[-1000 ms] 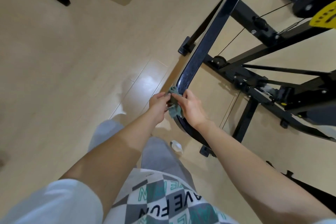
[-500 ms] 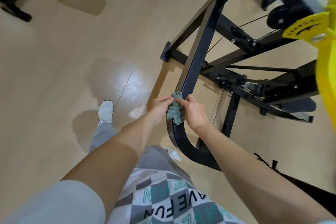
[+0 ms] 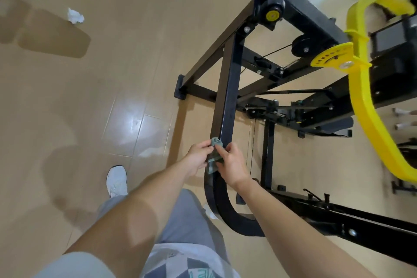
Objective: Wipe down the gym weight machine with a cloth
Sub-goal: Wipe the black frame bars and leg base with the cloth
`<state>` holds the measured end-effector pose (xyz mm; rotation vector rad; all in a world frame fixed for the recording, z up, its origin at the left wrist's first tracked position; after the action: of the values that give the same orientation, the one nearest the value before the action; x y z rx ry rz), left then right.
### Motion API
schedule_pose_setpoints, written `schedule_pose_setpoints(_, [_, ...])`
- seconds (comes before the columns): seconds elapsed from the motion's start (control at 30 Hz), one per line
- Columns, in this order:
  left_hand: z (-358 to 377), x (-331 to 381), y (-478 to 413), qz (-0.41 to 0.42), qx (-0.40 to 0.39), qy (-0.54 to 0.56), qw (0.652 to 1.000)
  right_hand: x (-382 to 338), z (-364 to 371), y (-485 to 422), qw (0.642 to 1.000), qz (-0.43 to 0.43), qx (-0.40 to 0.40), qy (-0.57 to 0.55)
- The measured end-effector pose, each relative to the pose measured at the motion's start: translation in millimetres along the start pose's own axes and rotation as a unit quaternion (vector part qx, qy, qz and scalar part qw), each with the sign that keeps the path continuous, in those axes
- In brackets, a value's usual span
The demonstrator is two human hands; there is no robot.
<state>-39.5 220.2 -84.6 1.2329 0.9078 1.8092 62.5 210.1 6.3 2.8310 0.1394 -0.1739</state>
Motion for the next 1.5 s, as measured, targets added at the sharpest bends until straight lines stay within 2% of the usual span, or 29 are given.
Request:
schedule_pose_setpoints(0.17, [7, 26, -11, -0.007, -0.005, -0.005, 1.000, 8, -4, -33, 0.995, 0.080, -0.017, -0.052])
schedule_pose_setpoints(0.3, [11, 54, -16, -0.008, -0.002, 0.000, 1.000, 12, -11, -61, 0.997, 0.062, -0.029, -0.041])
schedule_pose_setpoints(0.67, [31, 138, -56, -0.010, 0.002, -0.009, 1.000, 38, -34, -143, 0.999, -0.014, 0.012, -0.051])
schedule_pose_setpoints(0.97, [28, 193, -113, -0.014, -0.019, -0.020, 1.000, 38, -52, -210, 0.998, -0.005, 0.050, -0.045])
schedule_pose_setpoints(1.2, [35, 259, -158, 0.023, -0.056, -0.099, 0.993, 29, -74, -270, 0.994, 0.065, 0.079, -0.043])
schedule_pose_setpoints(1.5, [52, 323, -194, 0.074, -0.011, -0.057, 0.996, 22, -91, -336, 0.982, 0.137, 0.129, -0.018])
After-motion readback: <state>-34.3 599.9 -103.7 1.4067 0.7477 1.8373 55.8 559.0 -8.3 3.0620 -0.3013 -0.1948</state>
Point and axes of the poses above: each hand's wrist, its own y-axis away from the middle knuckle, its own z-axis out of the palm, x = y × z, the point moved 4 cm from there along -y, towards the middle knuckle, and after that the axes turned 10 degrees about x, right-handed, at the moved point
